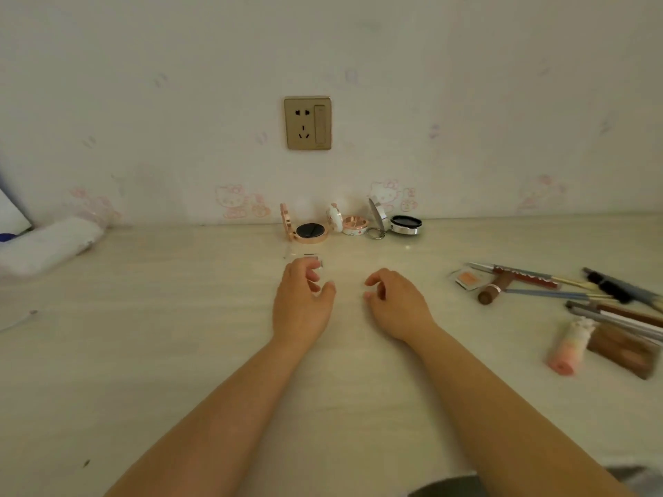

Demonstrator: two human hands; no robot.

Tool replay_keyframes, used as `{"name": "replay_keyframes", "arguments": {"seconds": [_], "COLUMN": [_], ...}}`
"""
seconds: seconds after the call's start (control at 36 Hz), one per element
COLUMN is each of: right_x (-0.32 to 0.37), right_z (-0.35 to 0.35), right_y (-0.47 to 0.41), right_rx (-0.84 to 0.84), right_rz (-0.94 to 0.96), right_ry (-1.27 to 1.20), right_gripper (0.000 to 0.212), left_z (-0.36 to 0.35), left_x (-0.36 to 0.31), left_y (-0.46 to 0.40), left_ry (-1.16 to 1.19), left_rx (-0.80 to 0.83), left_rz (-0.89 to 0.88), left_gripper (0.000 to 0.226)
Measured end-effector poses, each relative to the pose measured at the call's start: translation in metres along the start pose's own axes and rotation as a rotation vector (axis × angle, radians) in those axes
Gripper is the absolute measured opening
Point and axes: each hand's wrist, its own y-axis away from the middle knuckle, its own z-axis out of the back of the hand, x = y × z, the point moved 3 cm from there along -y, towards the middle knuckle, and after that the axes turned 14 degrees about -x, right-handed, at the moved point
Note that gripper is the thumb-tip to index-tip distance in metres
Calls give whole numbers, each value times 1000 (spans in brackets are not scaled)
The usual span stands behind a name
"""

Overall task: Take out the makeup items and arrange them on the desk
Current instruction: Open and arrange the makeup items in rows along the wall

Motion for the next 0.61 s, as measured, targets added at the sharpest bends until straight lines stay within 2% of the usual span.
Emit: {"name": "replay_keyframes", "arguments": {"seconds": [0.08,0.22,0.39,0.5,0.61], "right_x": [-21,-53,-75,-76,-80], "right_z": [23,52,63,68,72], "right_y": [13,25,26,27,29], "right_rx": [-46,-139,-239,-345,-431], "right_rz": [-17,-109,-227,-330,-426], "right_ry": [106,195,190,3,-198], "right_gripper": [28,31,39,32,25], "left_z": [-28,-79,-130,-154,-169], "left_x": [-32,-68,-82,-94,-103], "left_y": [29,63,54,48,44], "left_ry": [19,29,-64,-162,-395], "left_rx": [155,320,389,491,528], "left_rz": [-83,-184,5,22,-35], "left_gripper": [29,31,36,53,64]}}
